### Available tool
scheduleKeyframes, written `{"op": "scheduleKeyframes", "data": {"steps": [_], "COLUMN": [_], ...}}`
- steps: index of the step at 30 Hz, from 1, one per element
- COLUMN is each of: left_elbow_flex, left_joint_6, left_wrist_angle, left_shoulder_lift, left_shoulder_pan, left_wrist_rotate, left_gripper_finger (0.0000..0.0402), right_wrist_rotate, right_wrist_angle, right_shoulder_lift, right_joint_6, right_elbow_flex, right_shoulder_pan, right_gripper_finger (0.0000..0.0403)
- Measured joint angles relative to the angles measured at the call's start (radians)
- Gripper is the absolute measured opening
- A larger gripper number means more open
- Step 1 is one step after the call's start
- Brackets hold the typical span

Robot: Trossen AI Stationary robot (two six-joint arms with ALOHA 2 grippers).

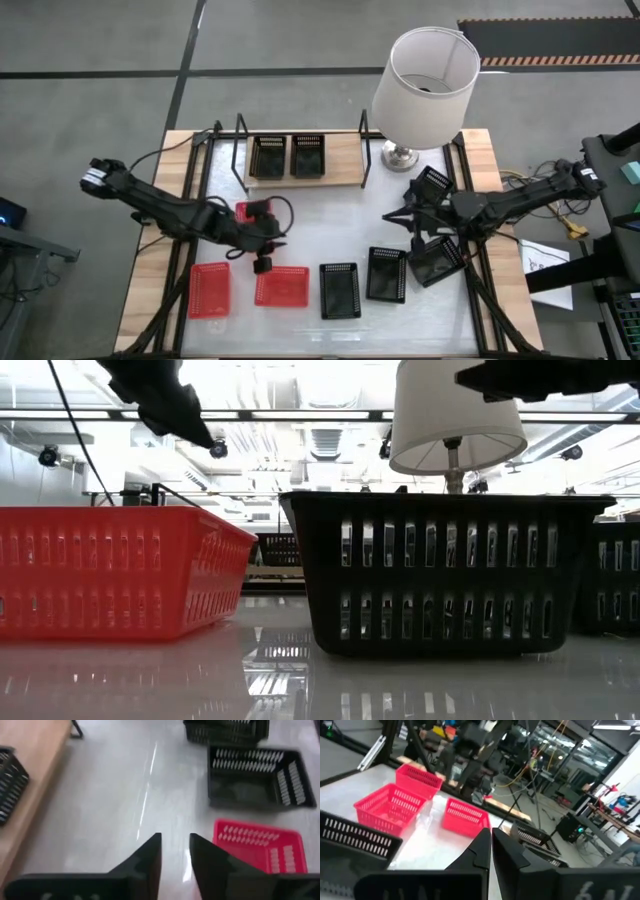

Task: Stack baskets on shelf by color
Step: Put the top red bin on the shelf

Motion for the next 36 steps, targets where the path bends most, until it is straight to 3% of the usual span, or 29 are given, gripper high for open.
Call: {"op": "scheduleKeyframes", "data": {"steps": [5,13,21,36], "left_elbow_flex": [0.069,0.168,0.168,0.137], "left_joint_6": [0.001,0.003,0.077,0.079], "left_wrist_angle": [-0.202,-0.558,-0.562,-0.565], "left_shoulder_lift": [0.081,0.210,0.248,0.243], "left_shoulder_pan": [0.000,0.000,0.001,0.003], "left_wrist_rotate": [0.027,0.155,0.160,0.191], "left_gripper_finger": [0.0130,0.0137,0.0137,0.0137], "right_wrist_rotate": [0.000,0.007,0.008,0.008], "right_wrist_angle": [-0.048,-0.059,-0.074,-0.079], "right_shoulder_lift": [-0.101,-0.173,-0.184,-0.184], "right_joint_6": [0.023,0.038,0.055,0.063], "right_elbow_flex": [-0.019,-0.072,-0.066,-0.067], "right_shoulder_pan": [0.000,0.000,0.000,0.000], "right_gripper_finger": [0.0009,0.0009,0.0009,0.0009]}}
